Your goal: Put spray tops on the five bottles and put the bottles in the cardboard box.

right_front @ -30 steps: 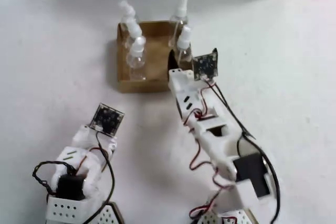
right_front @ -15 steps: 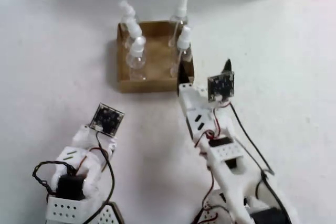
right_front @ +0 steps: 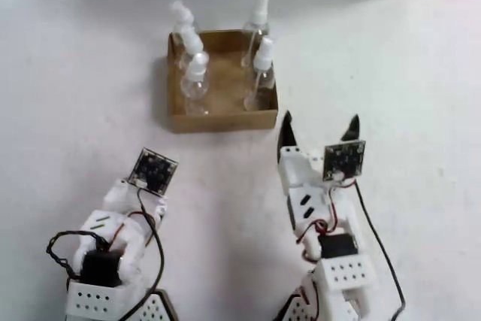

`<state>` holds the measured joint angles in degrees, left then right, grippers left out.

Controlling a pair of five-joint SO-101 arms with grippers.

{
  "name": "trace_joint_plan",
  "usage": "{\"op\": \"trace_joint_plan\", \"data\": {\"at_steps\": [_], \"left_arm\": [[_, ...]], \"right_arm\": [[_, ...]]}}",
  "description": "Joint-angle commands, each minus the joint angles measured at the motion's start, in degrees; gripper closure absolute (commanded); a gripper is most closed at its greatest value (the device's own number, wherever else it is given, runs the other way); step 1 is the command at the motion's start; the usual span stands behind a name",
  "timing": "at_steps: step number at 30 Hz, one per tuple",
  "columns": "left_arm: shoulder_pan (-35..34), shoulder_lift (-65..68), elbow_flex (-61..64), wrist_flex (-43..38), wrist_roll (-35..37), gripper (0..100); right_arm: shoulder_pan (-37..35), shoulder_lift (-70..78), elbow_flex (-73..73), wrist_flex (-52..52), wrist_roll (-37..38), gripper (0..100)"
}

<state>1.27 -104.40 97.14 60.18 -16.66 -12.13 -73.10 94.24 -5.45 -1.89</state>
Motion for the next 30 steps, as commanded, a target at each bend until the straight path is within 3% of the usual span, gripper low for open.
{"op": "trace_joint_plan", "data": {"at_steps": [1,7,21,24,29,30], "left_arm": [[-0.57,-0.31,-0.18,-2.02,-0.53,98],[-0.57,-0.31,-0.18,-2.02,-0.53,98],[-0.57,-0.31,-0.18,-2.02,-0.53,98],[-0.57,-0.31,-0.18,-2.02,-0.53,98],[-0.57,-0.31,-0.18,-2.02,-0.53,98],[-0.57,-0.31,-0.18,-2.02,-0.53,98]], "right_arm": [[3.12,-16.75,2.02,13.85,-0.18,59.1],[4.26,-30.64,1.41,37.41,-0.09,59.1],[4.62,-27.65,2.81,60.0,9.58,60.8],[4.7,-27.65,2.81,61.41,10.99,70.4],[6.2,-27.65,2.81,61.23,11.16,98.8],[6.64,-27.65,2.81,61.41,11.16,98.5]]}}
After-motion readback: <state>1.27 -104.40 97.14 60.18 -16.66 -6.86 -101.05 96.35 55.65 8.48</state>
